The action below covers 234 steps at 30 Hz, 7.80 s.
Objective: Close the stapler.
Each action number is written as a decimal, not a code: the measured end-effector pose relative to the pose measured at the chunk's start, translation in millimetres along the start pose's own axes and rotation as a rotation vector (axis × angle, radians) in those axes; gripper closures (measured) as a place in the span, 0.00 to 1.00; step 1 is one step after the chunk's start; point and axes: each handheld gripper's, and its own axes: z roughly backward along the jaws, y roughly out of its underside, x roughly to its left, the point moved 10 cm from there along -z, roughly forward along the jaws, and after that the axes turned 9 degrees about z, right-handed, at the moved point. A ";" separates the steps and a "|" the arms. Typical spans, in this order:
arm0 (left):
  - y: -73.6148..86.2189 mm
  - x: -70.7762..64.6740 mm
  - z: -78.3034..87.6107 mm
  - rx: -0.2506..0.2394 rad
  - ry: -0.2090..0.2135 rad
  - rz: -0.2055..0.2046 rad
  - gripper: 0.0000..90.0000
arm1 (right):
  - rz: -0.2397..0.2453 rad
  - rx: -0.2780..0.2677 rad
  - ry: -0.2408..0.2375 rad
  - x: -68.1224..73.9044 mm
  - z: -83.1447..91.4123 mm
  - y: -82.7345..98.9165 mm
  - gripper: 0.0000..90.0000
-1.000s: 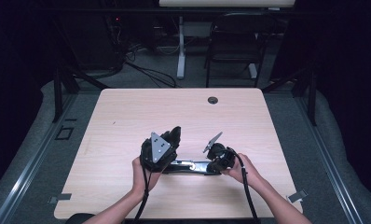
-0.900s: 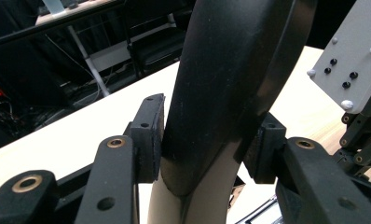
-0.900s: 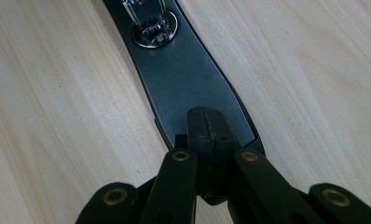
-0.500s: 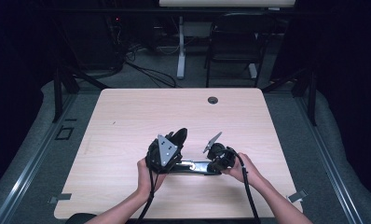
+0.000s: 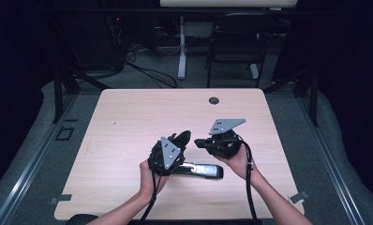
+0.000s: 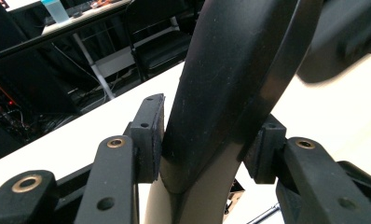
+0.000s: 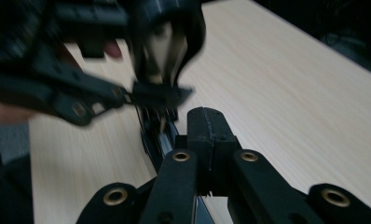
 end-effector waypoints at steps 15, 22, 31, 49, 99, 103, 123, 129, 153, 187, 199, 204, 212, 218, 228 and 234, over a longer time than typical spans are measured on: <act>3.2 -12.8 -7.9 0.049 0.094 0.035 0.54 | 0.004 -0.084 0.015 2.4 3.5 -12.1 1.00; 2.9 -12.3 -5.3 0.083 0.197 0.070 0.32 | -0.016 -0.084 0.014 1.1 4.8 -9.0 1.00; -0.8 -3.7 17.7 0.116 0.337 0.104 0.12 | -0.030 -0.070 0.012 0.3 6.7 -3.0 1.00; 7.9 67.4 22.0 0.131 0.252 0.250 0.01 | -0.036 -0.024 0.025 -0.4 12.3 14.7 1.00; 41.2 104.0 -4.4 0.243 0.184 0.336 0.00 | -0.173 0.206 0.024 -24.6 1.0 73.1 1.00; 41.8 103.4 -4.9 0.248 0.188 0.333 0.00 | -0.178 0.225 0.030 -25.4 0.7 76.4 1.00; 43.0 101.3 -6.2 0.257 0.199 0.335 0.00 | -0.189 0.358 0.015 -24.0 -4.3 107.6 1.00; 43.8 100.2 -6.3 0.266 0.203 0.337 0.00 | -0.198 0.403 0.009 -25.3 -7.3 117.1 1.00; 44.4 100.8 -7.5 0.269 0.205 0.329 0.00 | -0.210 0.369 0.166 -57.0 17.6 110.2 1.00; 46.4 97.0 -10.1 0.282 0.204 0.312 0.00 | -0.147 0.416 0.039 -25.9 1.0 105.7 1.00; 46.4 95.9 -10.4 0.282 0.203 0.310 0.00 | -0.157 0.427 0.032 -25.4 0.2 108.6 1.00; 46.7 96.7 -10.8 0.281 0.204 0.312 0.00 | -0.149 0.416 0.036 -25.6 2.6 104.1 1.00; 46.4 96.6 -10.4 0.280 0.207 0.309 0.00 | -0.169 0.346 0.052 -28.7 10.1 88.2 0.99; 46.5 97.0 -10.4 0.281 0.208 0.309 0.00 | -0.158 0.331 0.080 -31.0 14.1 83.5 0.96; 46.4 97.7 -9.1 0.284 0.209 0.303 0.00 | -0.144 0.309 0.110 -35.1 27.8 73.9 0.63; 45.8 98.2 -8.8 0.280 0.209 0.305 0.00 | -0.177 0.308 0.153 -47.3 36.9 79.7 0.38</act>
